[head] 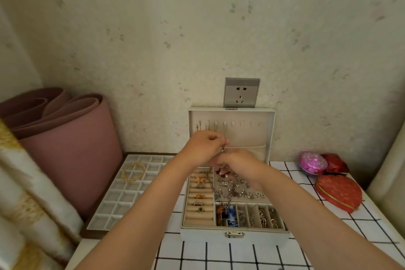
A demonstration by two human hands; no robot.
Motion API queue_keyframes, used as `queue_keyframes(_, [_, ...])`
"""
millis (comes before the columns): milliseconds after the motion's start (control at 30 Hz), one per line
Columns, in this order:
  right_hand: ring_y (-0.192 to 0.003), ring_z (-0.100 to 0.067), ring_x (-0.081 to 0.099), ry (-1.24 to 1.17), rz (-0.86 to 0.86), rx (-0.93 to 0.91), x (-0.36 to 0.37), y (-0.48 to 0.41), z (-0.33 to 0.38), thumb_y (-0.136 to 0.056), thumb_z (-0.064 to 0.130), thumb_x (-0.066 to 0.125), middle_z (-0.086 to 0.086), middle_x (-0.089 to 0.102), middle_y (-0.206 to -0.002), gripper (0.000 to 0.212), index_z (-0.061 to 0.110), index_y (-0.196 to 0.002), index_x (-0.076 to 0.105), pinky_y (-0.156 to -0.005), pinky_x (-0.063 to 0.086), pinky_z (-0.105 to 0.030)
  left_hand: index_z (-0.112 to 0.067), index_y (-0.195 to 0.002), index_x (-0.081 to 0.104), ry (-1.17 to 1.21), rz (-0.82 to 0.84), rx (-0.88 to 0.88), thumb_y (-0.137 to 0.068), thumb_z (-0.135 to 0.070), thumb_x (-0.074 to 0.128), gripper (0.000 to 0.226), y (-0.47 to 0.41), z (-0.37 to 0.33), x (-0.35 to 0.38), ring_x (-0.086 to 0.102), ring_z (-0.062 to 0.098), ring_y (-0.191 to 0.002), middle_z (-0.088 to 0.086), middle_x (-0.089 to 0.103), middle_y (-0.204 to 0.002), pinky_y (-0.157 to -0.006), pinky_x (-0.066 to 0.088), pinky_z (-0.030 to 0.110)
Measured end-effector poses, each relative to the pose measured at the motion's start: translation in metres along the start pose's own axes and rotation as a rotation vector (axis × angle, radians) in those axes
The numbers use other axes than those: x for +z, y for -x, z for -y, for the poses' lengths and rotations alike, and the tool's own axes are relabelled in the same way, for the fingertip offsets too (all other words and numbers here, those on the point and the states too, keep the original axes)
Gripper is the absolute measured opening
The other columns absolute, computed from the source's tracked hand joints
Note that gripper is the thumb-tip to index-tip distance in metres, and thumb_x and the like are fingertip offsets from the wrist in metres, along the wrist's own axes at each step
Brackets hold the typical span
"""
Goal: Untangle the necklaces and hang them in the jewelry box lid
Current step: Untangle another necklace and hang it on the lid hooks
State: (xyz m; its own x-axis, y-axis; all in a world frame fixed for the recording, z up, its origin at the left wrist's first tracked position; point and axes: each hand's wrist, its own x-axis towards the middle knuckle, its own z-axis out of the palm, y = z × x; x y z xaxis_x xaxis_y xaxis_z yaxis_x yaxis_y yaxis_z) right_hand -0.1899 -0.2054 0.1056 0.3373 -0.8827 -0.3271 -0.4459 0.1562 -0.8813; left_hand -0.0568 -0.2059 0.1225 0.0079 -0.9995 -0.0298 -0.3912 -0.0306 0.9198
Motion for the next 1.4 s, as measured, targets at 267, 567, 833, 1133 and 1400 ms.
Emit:
queue_keyframes(267, [-0.086, -0.024, 0.067, 0.213, 0.001, -0.1, -0.017, 0.014, 0.024, -0.102, 0.028, 0.048, -0.004, 0.071, -0.096, 0.028, 0.014, -0.092, 0.07, -0.096, 0.053, -0.048, -0.012, -0.118, 0.052, 0.164, -0.01, -0.091, -0.098, -0.002, 0.046, 0.023, 0.015, 0.018, -0.002, 0.07, 0.012, -0.077, 0.007, 0.069, -0.101, -0.069, 0.057, 0.027])
queue_keyframes(567, [-0.06, -0.02, 0.06, 0.001, -0.082, -0.184, -0.026, 0.008, 0.05, -0.101, 0.017, 0.051, -0.007, 0.062, -0.069, 0.024, 0.01, -0.087, 0.069, -0.061, 0.058, -0.034, -0.017, -0.1, 0.07, 0.042, 0.358, -0.101, -0.078, -0.015, 0.052, 0.028, 0.025, 0.017, 0.007, 0.063, 0.013, -0.088, -0.002, 0.078, -0.092, -0.07, 0.04, 0.025])
queue_keyframes(833, [-0.065, -0.016, 0.059, 0.057, -0.085, -0.153, -0.031, 0.005, 0.037, -0.098, 0.02, 0.06, -0.011, 0.068, -0.081, 0.019, 0.01, -0.09, 0.074, -0.057, 0.056, -0.027, -0.017, -0.084, 0.066, 0.039, 0.293, -0.035, -0.098, -0.021, 0.049, 0.023, 0.031, 0.02, -0.006, 0.056, 0.012, -0.065, -0.002, 0.06, -0.064, -0.075, 0.044, 0.034])
queue_keyframes(1133, [-0.067, -0.025, 0.062, -0.316, 0.245, -0.126, -0.027, 0.005, 0.007, -0.102, 0.028, 0.034, -0.009, 0.062, -0.081, 0.037, 0.012, -0.078, 0.057, -0.054, 0.043, -0.03, -0.009, -0.089, 0.069, 0.167, 0.222, -0.046, -0.095, -0.015, 0.057, 0.015, 0.018, -0.013, -0.014, 0.059, 0.021, -0.072, 0.003, 0.065, -0.069, -0.071, 0.05, 0.029])
queue_keyframes(1400, [-0.063, -0.018, 0.061, -0.209, 0.241, -0.235, -0.026, 0.001, 0.011, -0.097, 0.001, 0.05, -0.011, 0.073, -0.089, 0.016, 0.01, -0.102, 0.062, -0.057, 0.043, -0.027, -0.01, -0.093, 0.075, 0.122, 0.111, 0.048, -0.095, -0.018, 0.061, 0.017, -0.001, -0.036, -0.021, 0.062, 0.011, -0.063, 0.003, 0.071, -0.077, -0.058, 0.052, 0.019])
